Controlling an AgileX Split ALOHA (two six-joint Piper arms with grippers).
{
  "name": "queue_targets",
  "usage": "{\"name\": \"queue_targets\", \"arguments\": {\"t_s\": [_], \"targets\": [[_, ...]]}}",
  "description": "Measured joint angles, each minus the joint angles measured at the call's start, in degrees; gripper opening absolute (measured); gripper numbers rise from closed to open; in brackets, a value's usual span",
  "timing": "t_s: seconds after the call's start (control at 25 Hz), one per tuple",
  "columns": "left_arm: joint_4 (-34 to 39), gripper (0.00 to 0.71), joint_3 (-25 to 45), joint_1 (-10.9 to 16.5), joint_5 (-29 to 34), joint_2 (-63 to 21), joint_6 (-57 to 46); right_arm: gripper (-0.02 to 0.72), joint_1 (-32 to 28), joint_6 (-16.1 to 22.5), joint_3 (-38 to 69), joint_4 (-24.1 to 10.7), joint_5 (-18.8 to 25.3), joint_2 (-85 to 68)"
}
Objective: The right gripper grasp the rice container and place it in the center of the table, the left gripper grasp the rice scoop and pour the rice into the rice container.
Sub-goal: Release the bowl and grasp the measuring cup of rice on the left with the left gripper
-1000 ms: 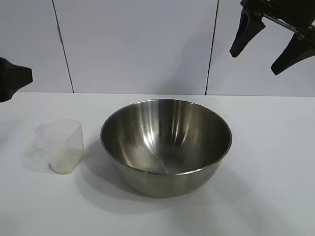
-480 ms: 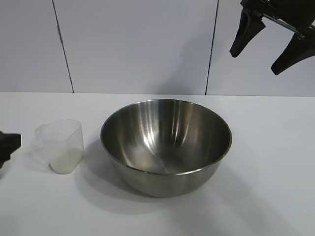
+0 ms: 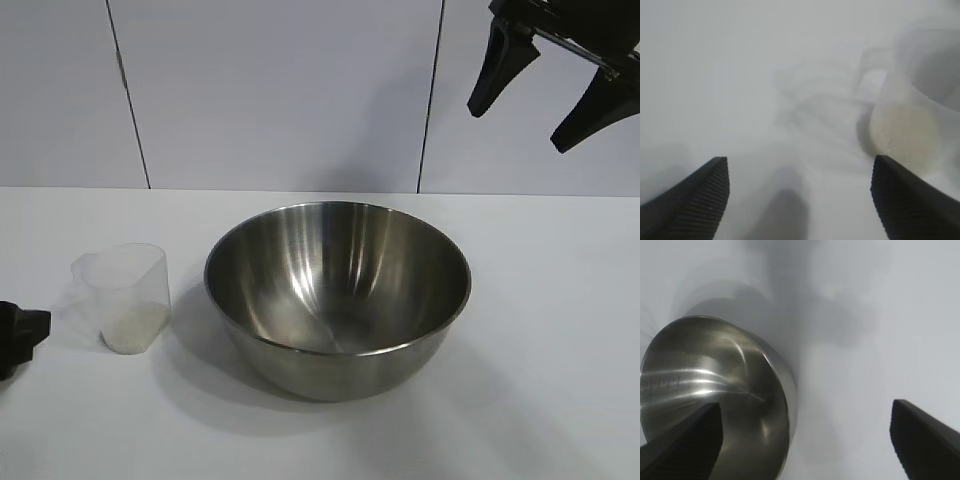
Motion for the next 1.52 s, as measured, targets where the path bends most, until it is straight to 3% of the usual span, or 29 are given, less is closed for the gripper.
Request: {"name": "queue_targets", "arguments": {"t_s": [0.36, 1.52], "targets": [[-3.7, 0.562, -2.0, 0.0, -0.1, 0.2, 0.6, 0.63, 0.0, 0.0, 0.0, 0.0, 0.0, 0.0], [-1.2, 0.541, -5.9, 0.0, -0.1, 0.5, 5.1, 0.63, 0.0, 0.0, 0.0, 0.0, -0.3, 0.0]]}}
